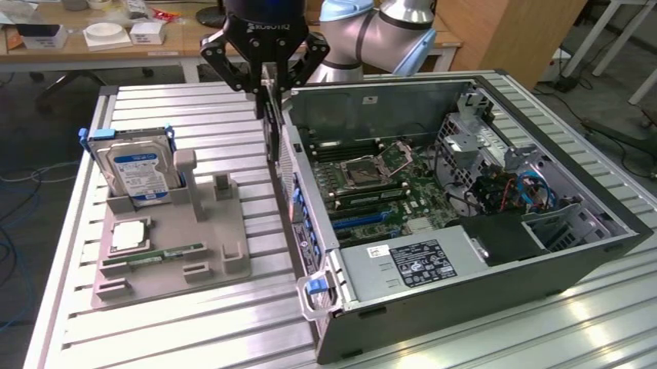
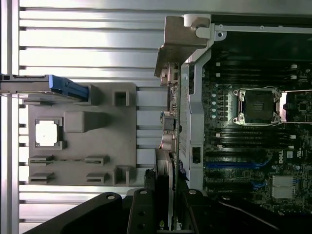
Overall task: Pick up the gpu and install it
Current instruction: 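Pick up the gpu and move the gpu toward the slot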
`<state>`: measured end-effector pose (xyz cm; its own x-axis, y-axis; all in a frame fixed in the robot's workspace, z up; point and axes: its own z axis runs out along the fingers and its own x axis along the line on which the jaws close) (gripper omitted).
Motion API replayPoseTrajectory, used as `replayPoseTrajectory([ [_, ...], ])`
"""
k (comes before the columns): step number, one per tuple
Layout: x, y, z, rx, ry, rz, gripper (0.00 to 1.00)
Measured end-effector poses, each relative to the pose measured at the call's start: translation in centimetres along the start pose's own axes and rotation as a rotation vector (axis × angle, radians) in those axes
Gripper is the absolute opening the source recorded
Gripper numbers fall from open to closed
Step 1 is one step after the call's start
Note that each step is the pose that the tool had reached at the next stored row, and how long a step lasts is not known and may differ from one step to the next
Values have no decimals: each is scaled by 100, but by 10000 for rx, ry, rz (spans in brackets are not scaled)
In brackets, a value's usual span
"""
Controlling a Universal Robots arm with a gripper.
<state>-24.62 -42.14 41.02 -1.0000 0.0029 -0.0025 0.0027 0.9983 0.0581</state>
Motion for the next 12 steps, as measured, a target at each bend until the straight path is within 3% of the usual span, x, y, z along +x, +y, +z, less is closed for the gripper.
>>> replayPoseTrajectory([
  [12, -107, 0, 2, 0, 0, 0, 26],
])
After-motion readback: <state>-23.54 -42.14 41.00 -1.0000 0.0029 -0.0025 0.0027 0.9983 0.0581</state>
